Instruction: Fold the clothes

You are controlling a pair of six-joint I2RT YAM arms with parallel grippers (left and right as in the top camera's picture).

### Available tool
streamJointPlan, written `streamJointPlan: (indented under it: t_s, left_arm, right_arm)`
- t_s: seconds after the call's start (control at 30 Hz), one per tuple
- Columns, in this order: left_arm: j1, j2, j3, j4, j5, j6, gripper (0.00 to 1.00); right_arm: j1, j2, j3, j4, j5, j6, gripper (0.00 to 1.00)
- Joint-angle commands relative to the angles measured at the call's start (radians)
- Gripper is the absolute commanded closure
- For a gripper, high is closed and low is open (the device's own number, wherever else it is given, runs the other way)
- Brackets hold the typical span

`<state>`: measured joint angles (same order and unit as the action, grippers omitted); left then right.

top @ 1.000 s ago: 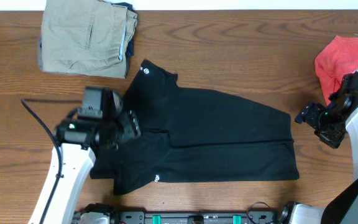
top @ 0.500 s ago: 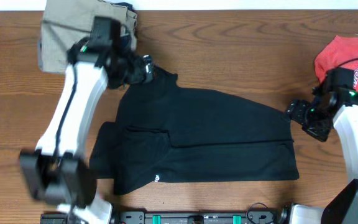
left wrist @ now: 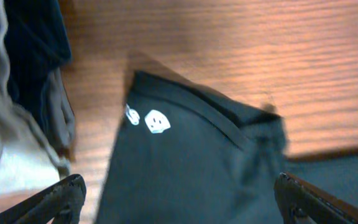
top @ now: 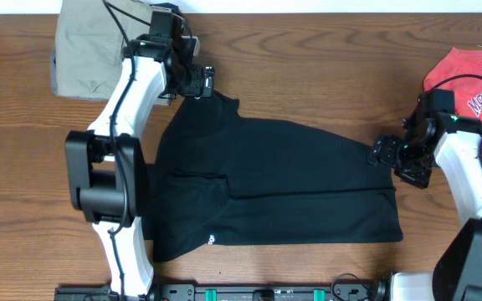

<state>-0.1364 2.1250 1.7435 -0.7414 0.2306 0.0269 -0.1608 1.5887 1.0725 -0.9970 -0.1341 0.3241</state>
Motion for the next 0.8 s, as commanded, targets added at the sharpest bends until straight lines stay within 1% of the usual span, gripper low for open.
streamJointPlan:
  t_s: [0.0, 0.13, 0.37, 0.53, 0.73, 0.77]
  left_arm:
    - [-0.002, 0.047, 0.020, 0.042, -0.041, 0.026, 0.02]
    - [-0.003, 0.082, 0.020, 0.090, -0.040, 0.025, 0.02]
    - [-0.005, 0.143, 0.020, 0.103, -0.037, 0.026, 0.02]
    - [-0.005, 0.177, 0.020, 0.108, -0.037, 0.026, 0.03]
    - [-0.005, 0.196, 0.014, 0.111, -0.038, 0.033, 0.01]
    - [-0.005, 0.196, 0.014, 0.111, -0.038, 0.033, 0.05]
  right_arm:
    - [0.016, 0.042, 0.011, 0.002, 0.006, -0.015, 0.13]
    - [0.017, 0.090, 0.011, 0.003, 0.006, -0.014, 0.14]
    - [0.018, 0.119, 0.011, 0.006, 0.005, -0.003, 0.20]
    - [0.018, 0.119, 0.011, 0.006, 0.006, -0.003, 0.20]
    - [0.018, 0.119, 0.011, 0.004, 0.006, -0.003, 0.20]
    - [0.018, 0.119, 0.011, 0.002, 0.006, -0.003, 0.20]
